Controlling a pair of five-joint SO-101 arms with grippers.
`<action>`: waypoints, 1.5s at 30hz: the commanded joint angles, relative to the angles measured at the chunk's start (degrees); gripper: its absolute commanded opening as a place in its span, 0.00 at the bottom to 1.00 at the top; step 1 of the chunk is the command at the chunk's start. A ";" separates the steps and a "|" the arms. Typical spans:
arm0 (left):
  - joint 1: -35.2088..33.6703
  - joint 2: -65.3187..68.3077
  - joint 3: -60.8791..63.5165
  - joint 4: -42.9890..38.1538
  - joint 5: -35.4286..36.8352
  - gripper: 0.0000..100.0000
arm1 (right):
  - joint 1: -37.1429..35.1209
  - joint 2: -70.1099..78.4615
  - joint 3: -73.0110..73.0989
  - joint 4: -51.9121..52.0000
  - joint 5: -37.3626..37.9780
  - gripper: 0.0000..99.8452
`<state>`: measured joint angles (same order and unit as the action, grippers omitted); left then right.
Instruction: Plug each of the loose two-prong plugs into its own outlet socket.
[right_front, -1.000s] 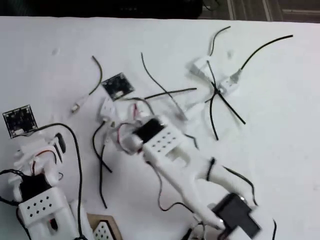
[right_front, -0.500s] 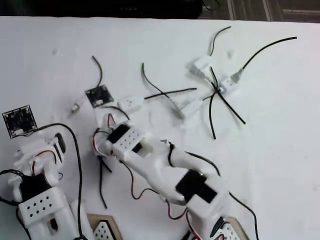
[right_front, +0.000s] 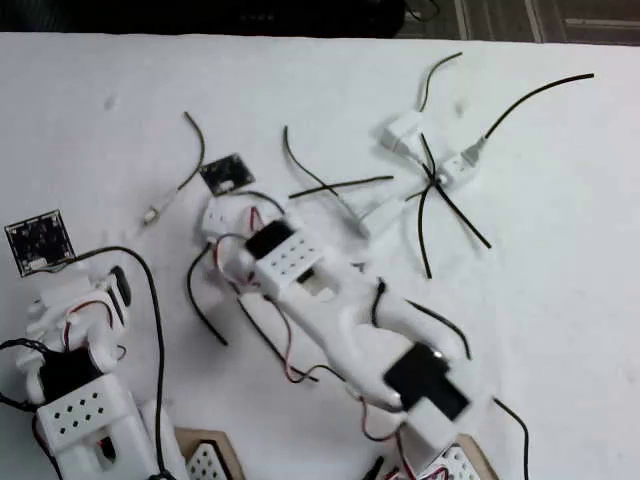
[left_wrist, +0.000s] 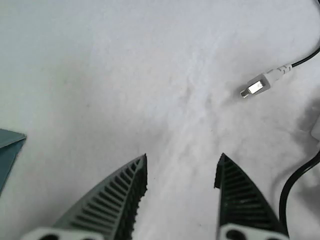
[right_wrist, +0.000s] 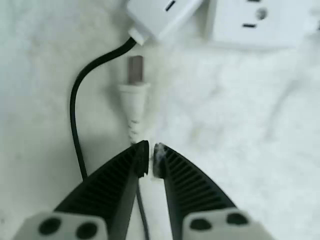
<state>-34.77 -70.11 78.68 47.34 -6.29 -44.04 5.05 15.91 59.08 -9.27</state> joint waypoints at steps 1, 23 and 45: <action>-0.13 -0.66 -2.37 -0.88 0.18 0.23 | 2.86 -9.36 -2.02 7.25 6.07 0.02; -1.71 -0.66 -2.64 -1.05 0.62 0.23 | -7.60 -21.49 19.60 -5.05 9.58 0.20; -1.36 -0.66 -2.46 -1.05 0.53 0.23 | -4.97 3.74 14.42 -8.22 14.15 0.01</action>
<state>-36.00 -70.11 78.68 47.34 -6.29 -49.76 8.57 30.86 47.74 3.30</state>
